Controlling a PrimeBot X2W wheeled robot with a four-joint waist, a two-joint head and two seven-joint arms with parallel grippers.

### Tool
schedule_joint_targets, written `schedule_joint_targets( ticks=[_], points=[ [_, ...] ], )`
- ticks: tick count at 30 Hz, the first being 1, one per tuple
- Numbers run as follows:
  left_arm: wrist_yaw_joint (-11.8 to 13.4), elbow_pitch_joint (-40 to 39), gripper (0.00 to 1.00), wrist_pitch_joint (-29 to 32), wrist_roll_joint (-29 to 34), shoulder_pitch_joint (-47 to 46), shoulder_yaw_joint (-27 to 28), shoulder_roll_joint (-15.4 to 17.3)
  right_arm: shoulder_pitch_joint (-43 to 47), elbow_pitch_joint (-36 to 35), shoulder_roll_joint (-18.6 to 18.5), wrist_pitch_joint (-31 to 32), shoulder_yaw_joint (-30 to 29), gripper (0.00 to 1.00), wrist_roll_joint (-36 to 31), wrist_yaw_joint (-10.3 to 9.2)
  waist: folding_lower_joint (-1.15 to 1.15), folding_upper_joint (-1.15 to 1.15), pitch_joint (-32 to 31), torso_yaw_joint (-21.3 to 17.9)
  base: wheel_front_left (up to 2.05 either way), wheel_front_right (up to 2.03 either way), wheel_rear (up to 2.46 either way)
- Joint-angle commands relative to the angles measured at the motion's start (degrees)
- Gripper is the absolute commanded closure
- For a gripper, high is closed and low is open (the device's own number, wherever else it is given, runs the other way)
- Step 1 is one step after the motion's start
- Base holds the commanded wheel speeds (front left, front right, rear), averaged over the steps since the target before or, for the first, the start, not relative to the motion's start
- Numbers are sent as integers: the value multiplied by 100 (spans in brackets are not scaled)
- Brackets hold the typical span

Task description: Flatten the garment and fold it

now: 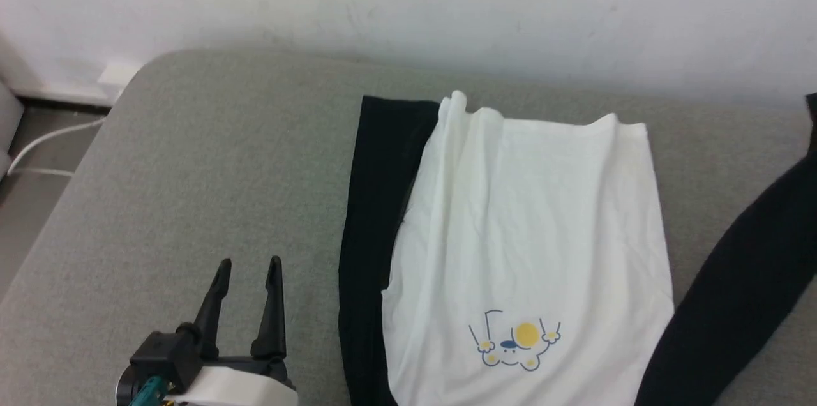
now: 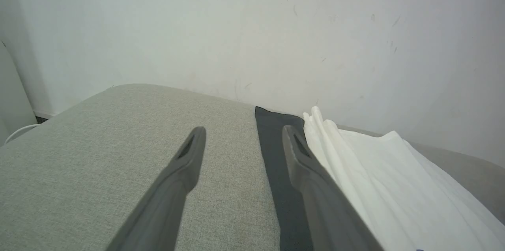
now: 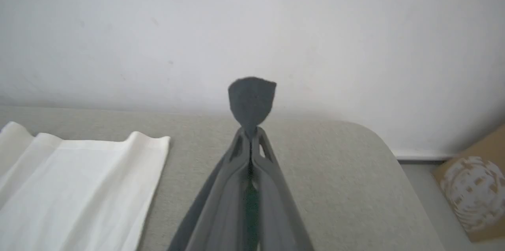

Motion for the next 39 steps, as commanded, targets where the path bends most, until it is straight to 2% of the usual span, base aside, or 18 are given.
schedule_joint_targets(
  ticks=[1,4,7,10,13,18,23,30,39],
  points=[
    [-25,-28,0,-27,16,81,39,-19,265,-519,216,190,139,100,116,-10,1,0,-331,-199,0,0,0],
    [-28,-45,0,-27,13,160,19,-23,734,-1771,580,653,432,100,434,-10,1,0,-400,-177,0,0,0],
    [-31,-49,0,-27,6,208,-25,-26,1040,-2736,879,977,667,100,491,-10,1,0,-433,-127,0,0,0],
    [-28,-50,0,-27,1,254,-93,-29,1205,-3291,1196,1195,1031,100,435,-10,1,0,-462,-46,0,0,0],
    [-20,-34,0,-27,-16,287,-117,-31,1327,-3463,1479,1299,1511,100,428,-10,1,0,-478,47,0,0,0],
    [-47,36,0,-27,-26,268,-194,-33,1396,-3331,1700,1111,2385,100,577,-10,1,0,-469,271,0,0,0],
    [-50,83,0,-27,-54,244,-212,-34,1313,-2920,1699,996,3003,100,645,-10,1,0,-413,451,0,0,0],
    [-59,145,0,-27,-91,127,-326,-37,939,-1821,1620,833,3537,100,921,-10,1,0,-163,694,0,0,0],
    [-42,234,0,-27,-151,-91,-474,-41,242,-270,1310,397,4217,100,1174,-10,1,0,179,950,0,0,0]
  ],
)
